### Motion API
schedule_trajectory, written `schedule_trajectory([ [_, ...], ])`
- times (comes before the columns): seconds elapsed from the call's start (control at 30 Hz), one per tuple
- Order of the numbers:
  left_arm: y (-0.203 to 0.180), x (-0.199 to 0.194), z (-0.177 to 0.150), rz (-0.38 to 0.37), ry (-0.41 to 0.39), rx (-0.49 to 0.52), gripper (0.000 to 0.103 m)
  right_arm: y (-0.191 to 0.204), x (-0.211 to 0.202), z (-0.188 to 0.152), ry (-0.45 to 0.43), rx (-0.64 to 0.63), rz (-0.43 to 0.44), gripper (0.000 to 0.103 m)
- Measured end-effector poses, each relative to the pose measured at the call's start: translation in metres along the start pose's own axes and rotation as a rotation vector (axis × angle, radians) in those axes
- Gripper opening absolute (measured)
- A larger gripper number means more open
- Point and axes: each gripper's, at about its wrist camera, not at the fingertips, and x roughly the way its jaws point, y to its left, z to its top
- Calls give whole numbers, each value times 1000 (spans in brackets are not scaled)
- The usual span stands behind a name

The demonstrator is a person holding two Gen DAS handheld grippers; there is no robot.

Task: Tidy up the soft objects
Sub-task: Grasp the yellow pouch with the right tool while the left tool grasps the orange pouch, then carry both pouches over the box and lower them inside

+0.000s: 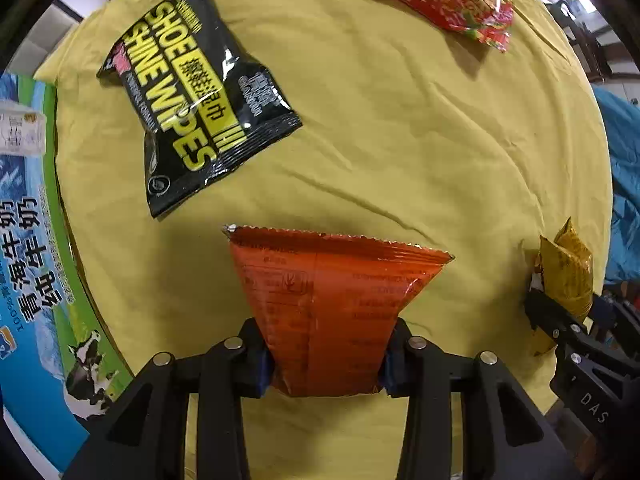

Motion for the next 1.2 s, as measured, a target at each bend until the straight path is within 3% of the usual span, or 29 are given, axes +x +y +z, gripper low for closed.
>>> schedule_trajectory([
  [0.27, -10, -10, -7, 16, -49, -3, 35, 4, 1, -7, -16, -2, -20, 58],
  [0.63, -3, -82, -56, 18, -229, -14, 35, 9, -52, -35, -117, -27, 55, 57],
  [0.93, 43, -171, -98, -18, -373, -53, 35, 68, -118, -65, -215, -105, 119, 57],
  [1.2, 107, -213, -127, -32, -471, -108, 35, 151, -157, -99, -273, -189, 157, 56],
])
